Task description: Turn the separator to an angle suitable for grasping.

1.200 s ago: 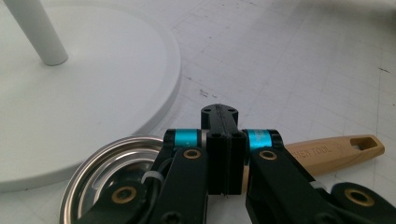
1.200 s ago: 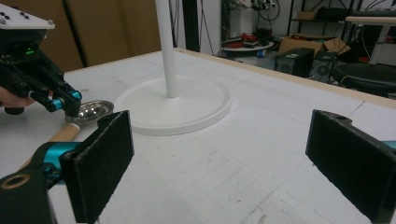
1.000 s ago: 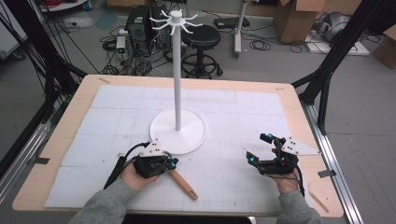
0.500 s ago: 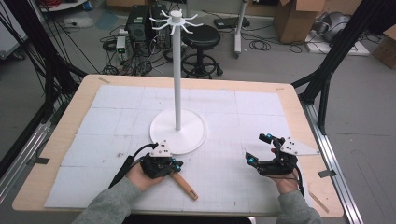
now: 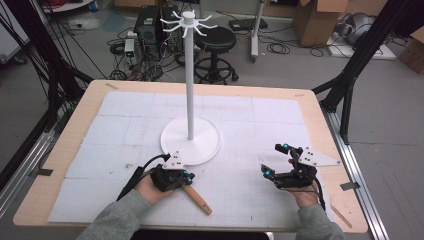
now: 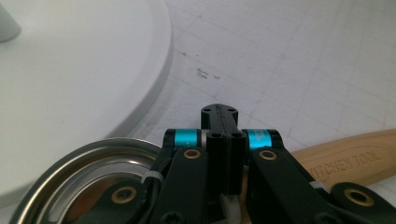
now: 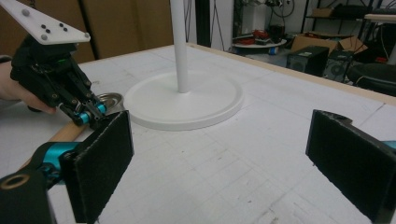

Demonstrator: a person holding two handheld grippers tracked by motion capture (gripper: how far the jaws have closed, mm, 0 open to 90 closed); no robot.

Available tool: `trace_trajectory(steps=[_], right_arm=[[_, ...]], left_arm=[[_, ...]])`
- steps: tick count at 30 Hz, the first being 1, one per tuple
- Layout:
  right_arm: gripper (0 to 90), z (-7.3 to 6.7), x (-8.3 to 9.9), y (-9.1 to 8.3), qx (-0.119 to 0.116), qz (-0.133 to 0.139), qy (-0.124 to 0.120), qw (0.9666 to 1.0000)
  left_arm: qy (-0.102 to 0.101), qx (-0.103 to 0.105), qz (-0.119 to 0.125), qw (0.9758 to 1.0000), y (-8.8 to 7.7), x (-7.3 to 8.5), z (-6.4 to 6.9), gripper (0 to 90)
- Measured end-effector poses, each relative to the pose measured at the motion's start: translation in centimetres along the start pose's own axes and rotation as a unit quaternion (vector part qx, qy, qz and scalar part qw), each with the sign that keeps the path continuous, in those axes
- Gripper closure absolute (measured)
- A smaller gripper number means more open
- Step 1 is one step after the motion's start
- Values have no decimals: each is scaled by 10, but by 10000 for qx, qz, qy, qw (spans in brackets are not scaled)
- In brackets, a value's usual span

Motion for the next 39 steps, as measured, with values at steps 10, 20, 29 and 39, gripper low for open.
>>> trace_trajectory(steps=[10,20,29,39], right_arm=[[67,1,1,1,21,-45,3,10000],[67,1,1,2,30,-53,0,10000],[67,1,2,2,27,-74,-5,10000],[67,1,2,4,27,-74,-73,9999]], left_arm=[[-52,-18,-56,10000,-3,2,-1,900],[-156,-37,-23,9999,-9,6,-3,900],[-181,-97,-23,9998,-15,11,-2,900],[-269,-198,2,9994,-29,22,-3,900]])
Point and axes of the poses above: each handheld gripper's, and its own axes: y roughly forward along the jaws, x roughly out of its underside, z roughly to its right, the point moved 5 cm from there along y, roughly forward along the jaws, and after that the axes turned 15 degrees about x, right-handed, at the moved point
